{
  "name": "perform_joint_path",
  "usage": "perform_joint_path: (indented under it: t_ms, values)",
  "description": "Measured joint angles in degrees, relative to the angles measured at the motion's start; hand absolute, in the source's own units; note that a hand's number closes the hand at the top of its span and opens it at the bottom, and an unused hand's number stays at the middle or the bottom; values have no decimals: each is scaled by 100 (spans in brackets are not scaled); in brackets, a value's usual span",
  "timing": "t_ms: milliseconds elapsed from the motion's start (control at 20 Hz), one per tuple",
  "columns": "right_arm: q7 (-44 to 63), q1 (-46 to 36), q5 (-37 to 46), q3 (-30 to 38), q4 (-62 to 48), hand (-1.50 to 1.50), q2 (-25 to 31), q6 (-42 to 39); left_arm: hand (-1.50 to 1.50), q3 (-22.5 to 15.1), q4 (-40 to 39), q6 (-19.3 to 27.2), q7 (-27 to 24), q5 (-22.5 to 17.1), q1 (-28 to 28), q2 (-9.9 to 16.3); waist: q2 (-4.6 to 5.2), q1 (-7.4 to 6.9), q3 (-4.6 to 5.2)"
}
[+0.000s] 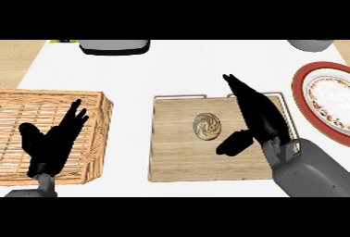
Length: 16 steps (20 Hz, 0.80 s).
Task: Pick the cupcake from the tray and place it in the plate
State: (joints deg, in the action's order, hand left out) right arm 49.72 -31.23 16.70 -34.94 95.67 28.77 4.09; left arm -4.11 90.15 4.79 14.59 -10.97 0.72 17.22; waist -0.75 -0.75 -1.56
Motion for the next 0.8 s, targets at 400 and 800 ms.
perform_joint_path:
  t_ms: [400,800]
  values:
    - [216,-30,277,-236,-245,-150,-569,46,0,48,72,-28,53,166,-40,-132,-1,25,-14]
    - [407,-78,797,-453,-711,-150,-783,-15,0,77,195,-61,113,317,-86,-248,4,37,-5]
